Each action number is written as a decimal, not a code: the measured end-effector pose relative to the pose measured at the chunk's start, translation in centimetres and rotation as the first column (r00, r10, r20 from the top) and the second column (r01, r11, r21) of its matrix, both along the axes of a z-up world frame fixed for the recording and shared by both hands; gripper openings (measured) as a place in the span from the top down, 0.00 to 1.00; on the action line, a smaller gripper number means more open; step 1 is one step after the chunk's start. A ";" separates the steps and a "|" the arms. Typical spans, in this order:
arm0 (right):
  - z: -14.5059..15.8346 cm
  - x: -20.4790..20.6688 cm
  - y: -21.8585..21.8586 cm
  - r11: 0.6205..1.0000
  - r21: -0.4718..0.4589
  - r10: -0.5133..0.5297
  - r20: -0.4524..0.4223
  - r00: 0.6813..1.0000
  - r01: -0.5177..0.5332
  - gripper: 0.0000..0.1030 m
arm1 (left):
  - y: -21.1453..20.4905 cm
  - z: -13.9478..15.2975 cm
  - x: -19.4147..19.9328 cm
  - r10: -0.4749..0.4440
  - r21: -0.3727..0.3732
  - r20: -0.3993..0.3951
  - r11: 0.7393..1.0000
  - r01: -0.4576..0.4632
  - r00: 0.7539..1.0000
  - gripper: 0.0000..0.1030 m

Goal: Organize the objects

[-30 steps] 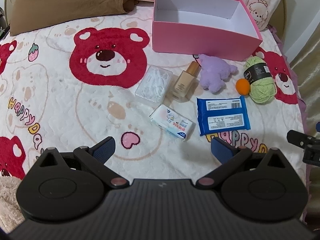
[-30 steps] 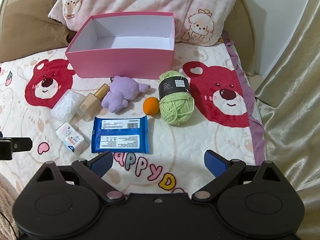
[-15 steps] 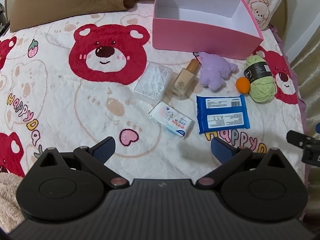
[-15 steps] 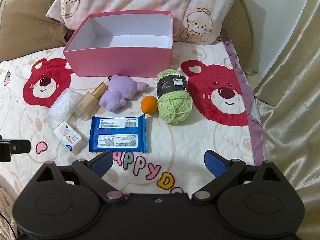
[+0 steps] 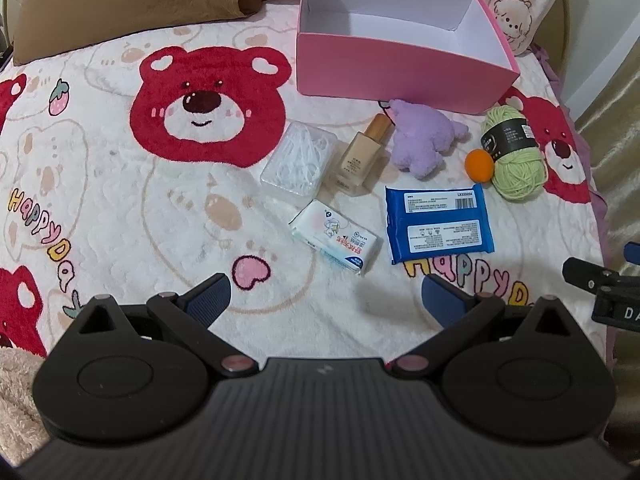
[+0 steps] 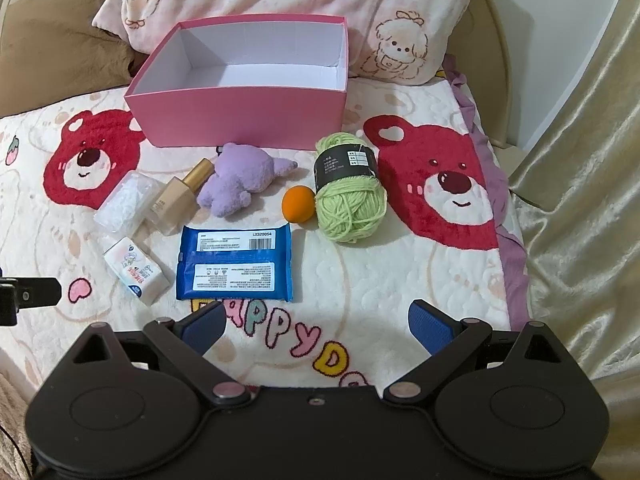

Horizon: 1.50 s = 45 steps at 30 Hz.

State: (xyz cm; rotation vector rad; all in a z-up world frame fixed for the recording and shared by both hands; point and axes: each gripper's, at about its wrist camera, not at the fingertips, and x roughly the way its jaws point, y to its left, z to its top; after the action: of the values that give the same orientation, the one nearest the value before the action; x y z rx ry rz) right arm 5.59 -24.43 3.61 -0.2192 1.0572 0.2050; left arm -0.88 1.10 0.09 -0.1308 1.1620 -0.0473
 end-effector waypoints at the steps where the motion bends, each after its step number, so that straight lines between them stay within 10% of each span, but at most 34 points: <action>1: 0.0 0.0 0.0 1.000 0.000 0.000 0.000 1.000 0.000 0.03 | 0.0 0.0 0.0 0.001 -0.001 0.000 1.000 -0.001 1.000 0.00; 21: 2.5 -0.4 -0.5 0.985 0.152 0.063 0.098 0.993 -0.077 0.03 | -0.6 2.6 -0.7 -0.035 -0.033 0.078 0.999 0.038 0.996 0.00; 34: 4.6 1.0 -2.7 0.931 0.110 0.281 0.393 0.876 -0.348 0.04 | -5.3 6.5 4.2 -0.171 -0.082 0.214 0.978 0.192 0.962 0.00; 45: 3.2 6.4 -3.6 0.858 0.074 0.481 0.231 0.846 -0.508 0.05 | -11.5 4.2 10.0 -0.182 -0.220 0.264 0.945 0.243 0.947 0.02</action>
State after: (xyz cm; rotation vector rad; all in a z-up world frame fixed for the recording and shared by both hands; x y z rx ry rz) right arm 12.03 -28.08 6.83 -0.3857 0.7589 0.7076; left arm 9.08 -10.36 4.34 -0.2156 0.9193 -0.3947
